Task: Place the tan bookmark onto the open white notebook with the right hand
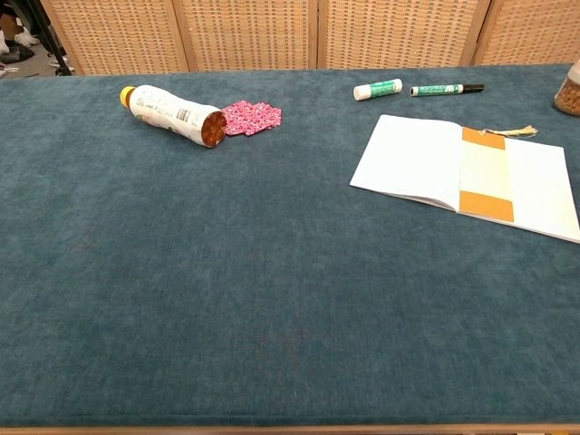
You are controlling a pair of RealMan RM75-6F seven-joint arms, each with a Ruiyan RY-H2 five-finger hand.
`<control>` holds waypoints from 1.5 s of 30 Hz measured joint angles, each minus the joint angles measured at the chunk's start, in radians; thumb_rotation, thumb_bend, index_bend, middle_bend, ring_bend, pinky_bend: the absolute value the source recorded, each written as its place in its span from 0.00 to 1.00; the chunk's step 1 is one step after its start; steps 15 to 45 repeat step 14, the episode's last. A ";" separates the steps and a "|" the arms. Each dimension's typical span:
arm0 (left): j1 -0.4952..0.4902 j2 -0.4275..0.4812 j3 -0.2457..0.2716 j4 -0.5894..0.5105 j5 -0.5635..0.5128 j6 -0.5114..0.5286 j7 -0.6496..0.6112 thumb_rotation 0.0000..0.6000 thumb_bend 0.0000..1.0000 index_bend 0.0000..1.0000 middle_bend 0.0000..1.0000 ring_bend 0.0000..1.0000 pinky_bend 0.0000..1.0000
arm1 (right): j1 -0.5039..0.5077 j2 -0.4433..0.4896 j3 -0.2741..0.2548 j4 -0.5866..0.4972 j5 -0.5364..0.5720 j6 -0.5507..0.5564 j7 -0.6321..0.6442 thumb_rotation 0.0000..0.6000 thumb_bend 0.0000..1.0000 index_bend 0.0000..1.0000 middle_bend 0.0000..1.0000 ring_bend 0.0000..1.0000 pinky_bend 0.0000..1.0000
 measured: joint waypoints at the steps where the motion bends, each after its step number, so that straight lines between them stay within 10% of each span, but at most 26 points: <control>1: 0.007 -0.002 0.000 -0.001 0.004 0.010 -0.001 1.00 0.00 0.00 0.00 0.00 0.00 | -0.033 0.005 -0.010 -0.025 -0.012 0.036 -0.002 1.00 0.00 0.00 0.00 0.00 0.00; 14: 0.028 0.015 0.004 0.037 0.046 0.053 -0.061 1.00 0.00 0.00 0.00 0.00 0.00 | -0.217 -0.051 -0.065 -0.103 -0.113 0.240 -0.059 1.00 0.00 0.00 0.00 0.00 0.00; 45: 0.028 0.015 0.004 0.037 0.046 0.053 -0.061 1.00 0.00 0.00 0.00 0.00 0.00 | -0.217 -0.051 -0.065 -0.103 -0.113 0.240 -0.059 1.00 0.00 0.00 0.00 0.00 0.00</control>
